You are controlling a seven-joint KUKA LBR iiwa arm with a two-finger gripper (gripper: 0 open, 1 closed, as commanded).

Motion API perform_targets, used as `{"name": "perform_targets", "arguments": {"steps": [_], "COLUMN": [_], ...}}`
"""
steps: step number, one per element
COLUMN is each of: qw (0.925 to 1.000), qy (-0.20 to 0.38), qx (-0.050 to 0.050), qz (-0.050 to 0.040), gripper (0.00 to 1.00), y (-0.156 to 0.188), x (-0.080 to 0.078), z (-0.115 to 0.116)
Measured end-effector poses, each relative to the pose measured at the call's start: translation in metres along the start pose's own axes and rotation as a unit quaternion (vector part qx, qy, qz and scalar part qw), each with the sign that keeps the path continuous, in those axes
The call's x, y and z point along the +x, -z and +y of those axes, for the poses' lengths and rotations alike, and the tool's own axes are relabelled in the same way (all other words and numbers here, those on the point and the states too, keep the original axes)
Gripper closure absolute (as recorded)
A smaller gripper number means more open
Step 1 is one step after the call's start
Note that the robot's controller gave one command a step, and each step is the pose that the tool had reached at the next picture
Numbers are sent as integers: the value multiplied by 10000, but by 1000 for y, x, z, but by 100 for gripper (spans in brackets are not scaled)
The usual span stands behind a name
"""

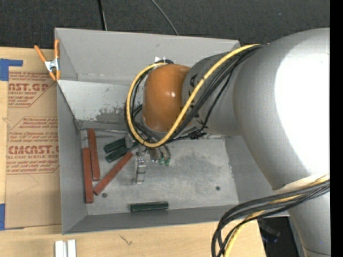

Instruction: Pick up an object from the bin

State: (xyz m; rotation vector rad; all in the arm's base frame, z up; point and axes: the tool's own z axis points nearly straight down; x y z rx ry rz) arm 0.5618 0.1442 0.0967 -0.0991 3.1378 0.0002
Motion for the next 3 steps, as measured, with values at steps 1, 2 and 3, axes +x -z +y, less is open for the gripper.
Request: {"name": "perform_targets", "arguments": {"steps": [1,2,3], "qw": [9894,9894,9883], "qy": [1452,1450,1527], "qx": [4,1,-3], "qz": [-22,-19,-8], "gripper": [100,100,100], "y": [-25,-25,115], "x": [43,43,18], "z": [52,52,12]}}
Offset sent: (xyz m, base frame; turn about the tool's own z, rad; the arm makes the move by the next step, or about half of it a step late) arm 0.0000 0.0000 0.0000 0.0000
